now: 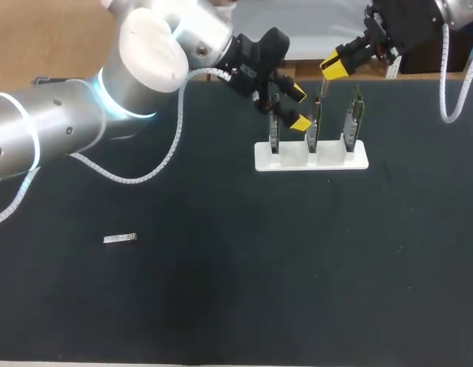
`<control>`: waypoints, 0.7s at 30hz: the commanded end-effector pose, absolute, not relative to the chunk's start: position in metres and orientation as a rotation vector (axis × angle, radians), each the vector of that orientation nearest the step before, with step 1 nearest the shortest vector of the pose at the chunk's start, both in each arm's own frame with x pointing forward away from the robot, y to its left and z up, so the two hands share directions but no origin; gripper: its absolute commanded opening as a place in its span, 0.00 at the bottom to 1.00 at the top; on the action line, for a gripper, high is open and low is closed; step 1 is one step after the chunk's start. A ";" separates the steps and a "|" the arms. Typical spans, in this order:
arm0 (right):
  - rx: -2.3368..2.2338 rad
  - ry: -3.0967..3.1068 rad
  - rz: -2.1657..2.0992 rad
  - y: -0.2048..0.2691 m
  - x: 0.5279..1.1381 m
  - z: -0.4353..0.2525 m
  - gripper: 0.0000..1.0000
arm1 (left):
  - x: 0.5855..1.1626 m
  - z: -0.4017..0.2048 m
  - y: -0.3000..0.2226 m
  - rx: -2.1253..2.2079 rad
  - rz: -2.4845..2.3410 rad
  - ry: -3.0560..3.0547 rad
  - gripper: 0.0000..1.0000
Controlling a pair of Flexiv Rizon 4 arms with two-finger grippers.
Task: Pick up the optical module with the left hand, and insert it into the network port with the right hand.
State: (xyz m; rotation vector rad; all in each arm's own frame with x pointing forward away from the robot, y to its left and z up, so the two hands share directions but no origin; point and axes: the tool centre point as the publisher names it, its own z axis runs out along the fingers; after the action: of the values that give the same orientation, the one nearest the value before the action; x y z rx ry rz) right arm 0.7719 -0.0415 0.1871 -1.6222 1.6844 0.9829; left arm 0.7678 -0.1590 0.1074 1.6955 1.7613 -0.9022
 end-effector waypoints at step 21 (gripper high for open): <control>-1.618 1.681 0.983 -0.042 0.772 0.186 0.00 | 0.772 0.107 -0.160 1.724 -0.891 1.770 1.00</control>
State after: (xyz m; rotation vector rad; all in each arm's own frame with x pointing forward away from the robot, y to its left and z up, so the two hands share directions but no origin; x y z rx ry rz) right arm 0.7721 -0.0419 0.1869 -1.6202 1.6837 0.9839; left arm 0.7692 -0.1584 0.1049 1.7108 1.7660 -0.8948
